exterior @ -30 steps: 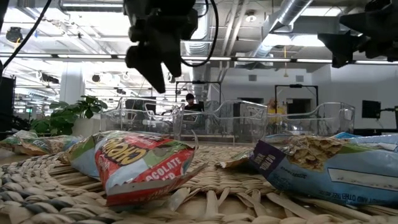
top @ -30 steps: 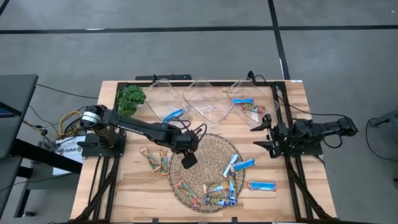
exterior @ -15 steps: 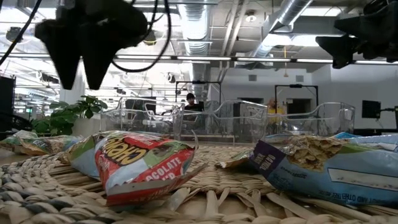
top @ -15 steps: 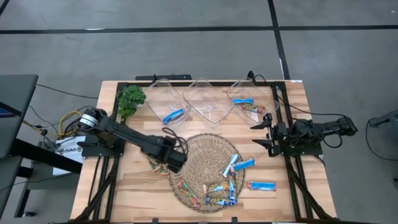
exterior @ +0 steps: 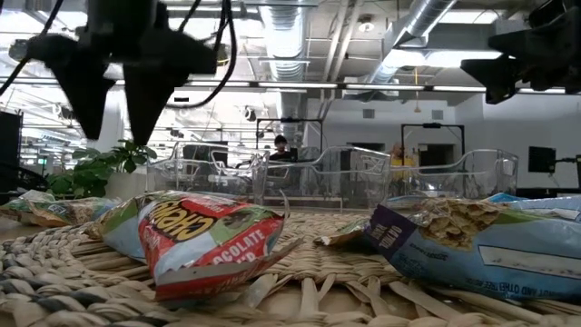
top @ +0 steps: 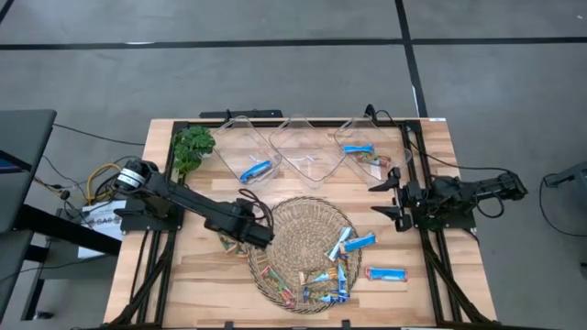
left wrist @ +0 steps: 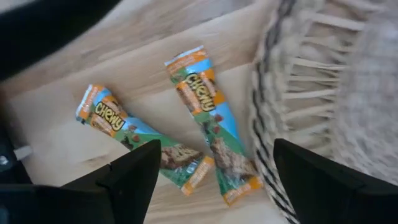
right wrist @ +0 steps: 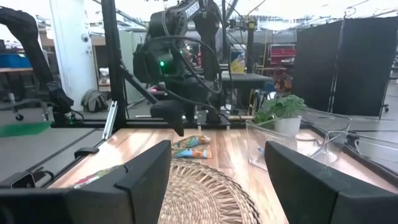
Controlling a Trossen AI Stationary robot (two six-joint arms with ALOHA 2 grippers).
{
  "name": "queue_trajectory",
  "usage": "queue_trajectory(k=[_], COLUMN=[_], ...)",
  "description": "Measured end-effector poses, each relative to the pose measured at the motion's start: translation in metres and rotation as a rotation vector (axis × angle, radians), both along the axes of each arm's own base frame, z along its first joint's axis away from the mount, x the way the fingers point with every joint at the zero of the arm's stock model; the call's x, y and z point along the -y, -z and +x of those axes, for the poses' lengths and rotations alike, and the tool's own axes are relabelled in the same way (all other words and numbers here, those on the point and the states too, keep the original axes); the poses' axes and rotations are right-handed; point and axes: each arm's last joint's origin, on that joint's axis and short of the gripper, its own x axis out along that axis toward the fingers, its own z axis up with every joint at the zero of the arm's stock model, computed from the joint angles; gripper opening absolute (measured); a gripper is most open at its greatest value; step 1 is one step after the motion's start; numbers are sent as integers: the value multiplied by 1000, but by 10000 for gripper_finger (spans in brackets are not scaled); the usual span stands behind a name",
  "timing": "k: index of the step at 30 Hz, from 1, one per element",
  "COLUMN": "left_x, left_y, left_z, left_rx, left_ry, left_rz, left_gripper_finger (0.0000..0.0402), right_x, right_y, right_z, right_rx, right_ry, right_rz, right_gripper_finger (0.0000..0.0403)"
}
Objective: Pick and place Granola Bars by type
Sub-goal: Put the yellow granola bar into the middle transparent bin
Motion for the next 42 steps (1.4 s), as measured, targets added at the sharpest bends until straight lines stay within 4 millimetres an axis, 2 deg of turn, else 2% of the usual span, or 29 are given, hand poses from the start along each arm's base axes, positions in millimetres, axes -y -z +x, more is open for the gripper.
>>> queue_trajectory(k=[7, 17, 21, 33, 39, 42], left_x=[-8, -22, -22, -22, -22, -22], left_y=[34, 72, 74, 75, 75, 75], left_z=[-9, -17, -18, -16, -16, -15], left_rx=[-16, 36, 47, 68, 66, 66], left_ry=[-46, -70, -64, -29, 21, 45], left_rz=[-15, -58, -55, -50, -46, -47], left_gripper_finger=[272, 268, 268, 267, 266, 253], right_x=[0, 0, 0, 0, 1, 1], right_y=[0, -2, 2, 3, 4, 4], right_z=[0, -1, -1, 0, 0, 0], right_rx=[-18, -14, -66, -53, -60, -62], right_ry=[-1, 0, -2, 3, 10, 7], right_rz=[-5, -13, -25, -56, 26, 65], right_gripper_finger=[255, 255, 255, 255, 255, 255])
